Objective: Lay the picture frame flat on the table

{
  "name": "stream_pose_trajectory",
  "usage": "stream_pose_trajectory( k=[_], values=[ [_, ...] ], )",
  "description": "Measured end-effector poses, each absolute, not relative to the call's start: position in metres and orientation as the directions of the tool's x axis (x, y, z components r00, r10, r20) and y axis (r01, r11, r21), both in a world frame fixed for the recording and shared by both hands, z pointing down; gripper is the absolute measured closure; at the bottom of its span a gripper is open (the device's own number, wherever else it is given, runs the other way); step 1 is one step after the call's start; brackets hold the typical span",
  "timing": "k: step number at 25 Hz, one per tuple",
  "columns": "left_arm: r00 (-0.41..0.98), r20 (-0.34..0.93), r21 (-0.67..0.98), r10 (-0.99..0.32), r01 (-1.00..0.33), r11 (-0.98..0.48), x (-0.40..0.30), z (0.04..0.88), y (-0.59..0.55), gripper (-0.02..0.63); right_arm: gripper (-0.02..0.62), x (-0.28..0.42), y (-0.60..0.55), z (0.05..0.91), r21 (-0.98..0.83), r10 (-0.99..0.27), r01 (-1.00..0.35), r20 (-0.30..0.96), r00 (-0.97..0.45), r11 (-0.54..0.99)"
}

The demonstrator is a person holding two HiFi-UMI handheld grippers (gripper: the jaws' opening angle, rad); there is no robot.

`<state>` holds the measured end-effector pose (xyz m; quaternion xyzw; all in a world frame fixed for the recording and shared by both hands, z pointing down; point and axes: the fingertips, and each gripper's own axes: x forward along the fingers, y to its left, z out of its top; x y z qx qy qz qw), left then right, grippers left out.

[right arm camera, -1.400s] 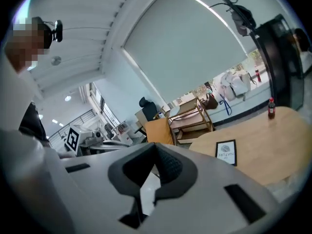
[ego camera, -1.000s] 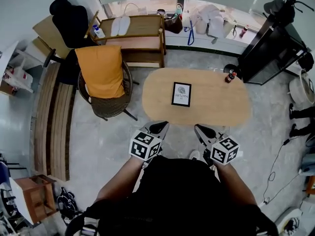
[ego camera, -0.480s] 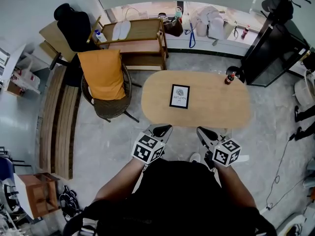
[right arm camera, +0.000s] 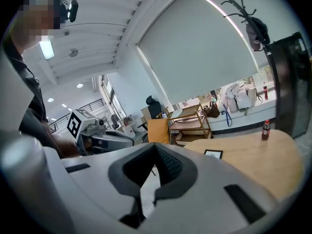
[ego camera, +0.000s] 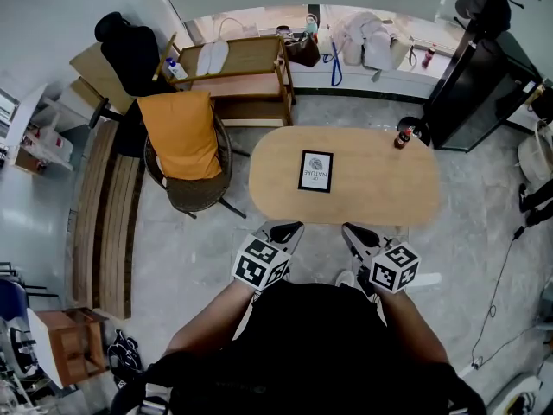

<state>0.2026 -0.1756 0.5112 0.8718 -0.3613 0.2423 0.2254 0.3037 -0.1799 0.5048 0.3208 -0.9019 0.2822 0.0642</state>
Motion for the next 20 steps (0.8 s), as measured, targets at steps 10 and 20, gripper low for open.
stream_pose_trajectory(
  k=[10, 20],
  values=[
    [0.616, 0.587, 0.216, -0.525, -0.745, -0.632, 0.1978, 0.5119, -0.1777, 0.600, 0.594, 0.3007, -0.1826, 0.5069, -0.478, -0.546, -0.614, 0.292, -0.786, 0.628],
    [0.616, 0.582, 0.217, -0.530, -0.746, -0.629, 0.1951, 0.5118, -0.1778, 0.600, 0.594, 0.2966, -0.1825, 0.5073, -0.482, -0.553, -0.616, 0.286, -0.783, 0.623]
  ],
)
